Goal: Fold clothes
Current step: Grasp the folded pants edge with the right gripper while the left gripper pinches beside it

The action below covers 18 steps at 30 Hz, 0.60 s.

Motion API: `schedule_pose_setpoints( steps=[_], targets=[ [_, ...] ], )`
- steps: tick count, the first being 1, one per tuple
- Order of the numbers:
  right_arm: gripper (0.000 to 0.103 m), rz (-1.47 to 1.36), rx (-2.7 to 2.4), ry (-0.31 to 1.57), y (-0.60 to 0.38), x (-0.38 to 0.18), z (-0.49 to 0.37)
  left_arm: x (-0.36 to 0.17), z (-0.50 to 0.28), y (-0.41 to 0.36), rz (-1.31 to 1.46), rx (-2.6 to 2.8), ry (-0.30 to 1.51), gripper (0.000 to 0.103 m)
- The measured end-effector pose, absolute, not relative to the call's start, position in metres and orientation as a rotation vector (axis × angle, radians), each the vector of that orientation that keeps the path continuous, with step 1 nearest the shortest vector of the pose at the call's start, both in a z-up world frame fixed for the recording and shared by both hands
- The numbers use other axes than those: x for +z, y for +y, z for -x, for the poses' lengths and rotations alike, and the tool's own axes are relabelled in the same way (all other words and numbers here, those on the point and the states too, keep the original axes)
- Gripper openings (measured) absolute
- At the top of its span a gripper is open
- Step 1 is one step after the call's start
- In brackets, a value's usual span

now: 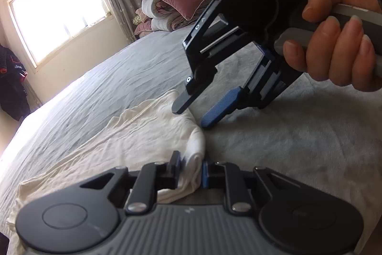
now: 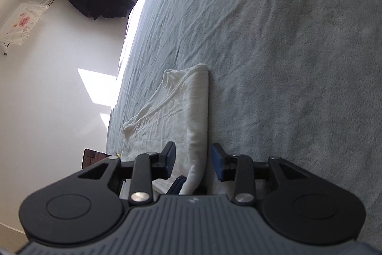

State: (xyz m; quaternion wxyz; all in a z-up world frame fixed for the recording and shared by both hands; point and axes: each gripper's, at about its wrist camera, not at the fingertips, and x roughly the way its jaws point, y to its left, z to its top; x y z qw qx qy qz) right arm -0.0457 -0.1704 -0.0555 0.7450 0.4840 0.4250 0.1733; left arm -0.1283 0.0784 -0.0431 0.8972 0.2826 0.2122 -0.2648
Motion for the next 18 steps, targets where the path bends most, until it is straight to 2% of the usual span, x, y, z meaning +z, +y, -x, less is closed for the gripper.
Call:
schedule_pose_setpoints(
  steps=[2,4,6,7,8,9,18],
  targets=[
    [0.037,-1.040,0.366,0.894,-0.171,-0.056,0.035,-0.043,0.128,0.078,-0.585,-0.531,0.446,0.008],
    [0.037,-1.019,0.355,0.860,-0.169,-0.057,0.025,-0.042,0.128,0.077,-0.579,-0.518,0.454,0.006],
    [0.032,-1.002,0.341,0.831,-0.168,-0.059,0.016,-0.040,0.128,0.076,-0.571,-0.510,0.465,0.005],
    [0.024,-0.993,0.327,0.823,-0.168,-0.060,0.013,-0.038,0.127,0.074,-0.568,-0.505,0.471,0.005],
    [0.011,-0.983,0.312,0.815,-0.169,-0.062,0.010,-0.036,0.127,0.073,-0.562,-0.502,0.476,0.004],
    [0.006,-0.974,0.298,0.806,-0.169,-0.063,0.007,-0.034,0.128,0.072,-0.556,-0.499,0.481,0.004],
    [0.006,-0.931,0.252,0.739,-0.170,-0.060,0.015,-0.013,0.134,0.053,-0.458,-0.505,0.535,0.004]
  ],
)
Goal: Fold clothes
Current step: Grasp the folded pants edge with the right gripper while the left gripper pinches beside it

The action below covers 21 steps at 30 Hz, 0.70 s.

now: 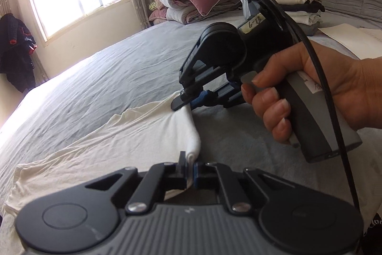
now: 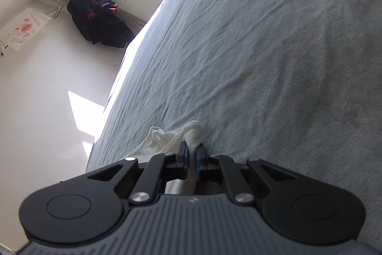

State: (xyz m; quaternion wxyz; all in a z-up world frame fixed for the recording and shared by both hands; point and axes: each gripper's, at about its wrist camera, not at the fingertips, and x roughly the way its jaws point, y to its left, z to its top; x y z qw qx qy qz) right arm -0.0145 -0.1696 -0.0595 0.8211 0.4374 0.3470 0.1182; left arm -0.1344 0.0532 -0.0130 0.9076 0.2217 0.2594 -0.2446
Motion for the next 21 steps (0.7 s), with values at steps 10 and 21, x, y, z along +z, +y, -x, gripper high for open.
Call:
schedule_pose_setpoints(
  steps=[10,21],
  targets=[
    [0.006,-0.911,0.156,0.725,-0.223,-0.055,0.053,-0.008,0.156,-0.011,-0.420,-0.615,0.559,0.004],
    [0.006,-0.897,0.095,0.737,-0.258,-0.049,0.098,-0.006,0.180,-0.053,-0.310,-0.663,0.614,0.004]
  ],
)
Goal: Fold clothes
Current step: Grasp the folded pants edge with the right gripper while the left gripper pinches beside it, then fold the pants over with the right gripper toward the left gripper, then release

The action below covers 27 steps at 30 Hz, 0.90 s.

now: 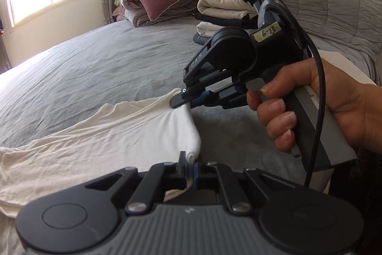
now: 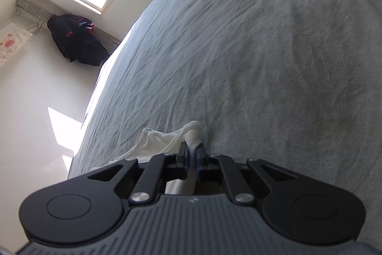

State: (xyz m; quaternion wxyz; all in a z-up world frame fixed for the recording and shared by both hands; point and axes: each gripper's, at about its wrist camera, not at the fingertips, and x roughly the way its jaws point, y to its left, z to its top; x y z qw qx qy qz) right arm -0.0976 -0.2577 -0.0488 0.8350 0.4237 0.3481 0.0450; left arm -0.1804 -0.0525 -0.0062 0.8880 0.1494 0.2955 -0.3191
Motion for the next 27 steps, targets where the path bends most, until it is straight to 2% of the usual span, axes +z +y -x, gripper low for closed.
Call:
schedule_pose_setpoints(
  steps=[7,14,27],
  targets=[
    [0.006,-0.848,0.097,0.748,-0.228,-0.023,0.071,0.010,0.171,-0.030,-0.135,-0.625,0.612,0.004],
    [0.006,-0.786,0.158,0.741,-0.188,0.009,0.035,0.032,0.150,0.028,0.083,-0.561,0.594,0.004],
    [0.006,-0.645,0.267,0.776,-0.084,0.009,-0.017,0.020,0.105,0.148,0.354,-0.371,0.646,0.004]
  ],
)
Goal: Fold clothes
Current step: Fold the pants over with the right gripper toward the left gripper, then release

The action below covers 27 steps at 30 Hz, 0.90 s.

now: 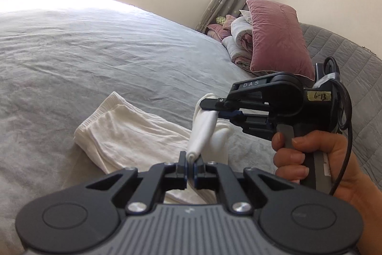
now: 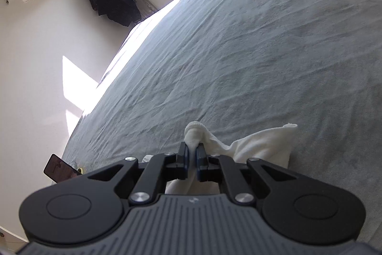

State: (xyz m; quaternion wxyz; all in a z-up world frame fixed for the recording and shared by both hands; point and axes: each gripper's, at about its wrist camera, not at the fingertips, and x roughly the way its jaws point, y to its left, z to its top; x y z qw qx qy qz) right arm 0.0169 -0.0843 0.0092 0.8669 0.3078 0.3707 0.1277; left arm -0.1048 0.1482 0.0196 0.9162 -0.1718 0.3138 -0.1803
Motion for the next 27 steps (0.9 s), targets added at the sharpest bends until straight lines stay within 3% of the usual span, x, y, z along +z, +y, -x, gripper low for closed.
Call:
schedule_pose_setpoints(
  steps=[18,20,25,27],
  targets=[
    [0.008,-0.544,0.318,0.869,0.012,-0.014,-0.066,-0.016,0.068,0.232,0.466,-0.204,0.739,0.005],
    [0.016,-0.557,0.328,0.874,0.014,-0.016,-0.066,-0.015,0.067,0.232,0.424,-0.198,0.754,0.006],
    [0.020,-0.619,0.368,0.841,-0.003,-0.008,-0.064,-0.006,0.069,0.230,0.328,-0.183,0.758,0.011],
    [0.032,-0.610,0.356,0.820,-0.014,-0.002,-0.061,0.002,0.068,0.234,0.309,-0.171,0.741,0.013]
  ],
)
